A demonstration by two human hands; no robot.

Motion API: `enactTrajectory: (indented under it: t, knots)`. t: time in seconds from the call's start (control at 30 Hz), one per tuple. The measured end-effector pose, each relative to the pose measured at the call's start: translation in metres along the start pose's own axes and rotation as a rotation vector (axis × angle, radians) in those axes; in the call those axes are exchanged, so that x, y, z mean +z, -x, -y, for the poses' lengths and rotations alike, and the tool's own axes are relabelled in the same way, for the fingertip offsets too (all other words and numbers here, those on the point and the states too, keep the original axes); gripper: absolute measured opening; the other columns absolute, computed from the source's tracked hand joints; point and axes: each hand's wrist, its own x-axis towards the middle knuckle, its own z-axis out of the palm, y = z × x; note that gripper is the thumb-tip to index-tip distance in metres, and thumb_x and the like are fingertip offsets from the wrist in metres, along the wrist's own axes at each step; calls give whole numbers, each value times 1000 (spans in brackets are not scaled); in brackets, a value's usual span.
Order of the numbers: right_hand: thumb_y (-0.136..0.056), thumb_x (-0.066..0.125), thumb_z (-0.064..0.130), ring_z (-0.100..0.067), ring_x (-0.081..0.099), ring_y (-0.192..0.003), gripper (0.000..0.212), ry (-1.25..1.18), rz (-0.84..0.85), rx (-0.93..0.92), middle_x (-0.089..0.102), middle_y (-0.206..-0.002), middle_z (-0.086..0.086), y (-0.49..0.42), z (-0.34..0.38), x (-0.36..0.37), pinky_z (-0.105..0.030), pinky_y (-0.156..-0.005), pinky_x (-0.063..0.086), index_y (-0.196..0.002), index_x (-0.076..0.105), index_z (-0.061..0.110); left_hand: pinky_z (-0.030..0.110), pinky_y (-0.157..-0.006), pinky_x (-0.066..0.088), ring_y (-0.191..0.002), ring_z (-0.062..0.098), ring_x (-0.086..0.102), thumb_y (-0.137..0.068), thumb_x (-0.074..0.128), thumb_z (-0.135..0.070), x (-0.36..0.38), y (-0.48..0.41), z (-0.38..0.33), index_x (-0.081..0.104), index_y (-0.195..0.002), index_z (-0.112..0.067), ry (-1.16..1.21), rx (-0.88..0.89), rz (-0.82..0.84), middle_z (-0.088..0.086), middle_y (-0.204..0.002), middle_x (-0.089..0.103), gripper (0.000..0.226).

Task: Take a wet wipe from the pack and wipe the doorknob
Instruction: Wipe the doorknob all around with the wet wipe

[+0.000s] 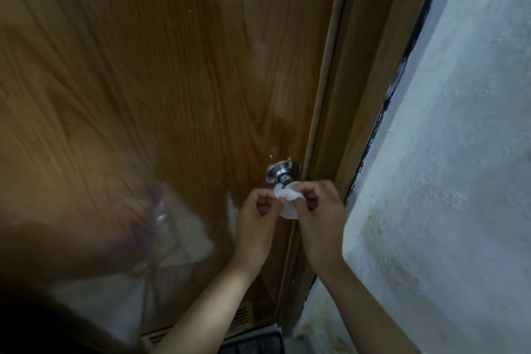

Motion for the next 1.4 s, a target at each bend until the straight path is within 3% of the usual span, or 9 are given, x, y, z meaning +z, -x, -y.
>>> enactTrajectory:
  t: [0.37,0.47,0.57,0.7,0.83,0.93,1.07,1.27,1.4]
  knots:
    - [-85,61,8,-10,60,-82,11,89,-54,13,64,-95,-1,1,-5,-5,-4,-70,42,-93,69,8,12,-71,47,-88,2,61,-87,60,-15,-2,2,1,59,-90,-26,-13,-34,-2,-9,-92,63,12]
    - [-84,63,6,5,57,-85,14,63,32,-44,59,-97,9,6,2,-1,2,-71,43,-95,67,12,18,-75,46,-88,5,61,-88,58,-11,-2,3,-2,58,-89,-29,-14,-27,-3,-8,-91,64,18]
    - [-84,63,11,-2,61,-86,13,106,174,-27,64,-94,8,11,-2,0,-9,-75,49,-96,66,14,20,-75,47,-90,10,62,-88,57,-11,-6,4,-2,59,-89,-27,13,-45,-15,-5,-92,65,16]
    - [-83,65,14,3,62,-78,14,-143,216,211,67,-84,13,6,7,-14,-12,-69,50,-86,63,27,25,-82,50,-96,15,64,-90,54,-21,-16,6,-6,62,-102,-16,91,-31,59,3,-102,67,15]
    - [-85,63,15,-11,66,-86,10,-337,287,301,69,-91,2,-5,25,-26,-22,-73,55,-91,63,22,23,-81,53,-98,9,66,-82,52,-35,-21,6,-20,61,-111,-19,154,-28,214,-1,-108,68,34]
    - [-85,60,15,-7,64,-85,11,-328,396,293,68,-91,3,-9,36,-32,-13,-65,51,-95,64,20,19,-79,51,-97,4,63,-80,60,-29,-22,4,-26,58,-112,-26,89,13,230,-4,-108,66,32]
    - [-86,56,9,-13,61,-84,12,-235,452,333,64,-90,-3,-12,39,-39,-18,-65,45,-92,61,17,21,-75,52,-91,9,66,-84,62,-10,-30,-2,-29,62,-102,-26,35,125,144,-1,-100,68,24]
    - [-89,54,14,-5,57,-90,23,-153,659,357,59,-96,4,-16,44,-54,-15,-66,44,-106,54,30,9,-67,46,-83,-3,63,-86,60,-16,-50,-7,-28,67,-90,-29,-243,266,117,-12,-89,69,16]
    - [-87,57,32,1,50,-104,35,-162,712,342,50,-118,6,-16,48,-56,-10,-67,44,-122,52,29,14,-72,45,-92,2,57,-84,54,-32,-55,-8,-33,65,-85,-38,-338,344,126,-21,-89,64,12]
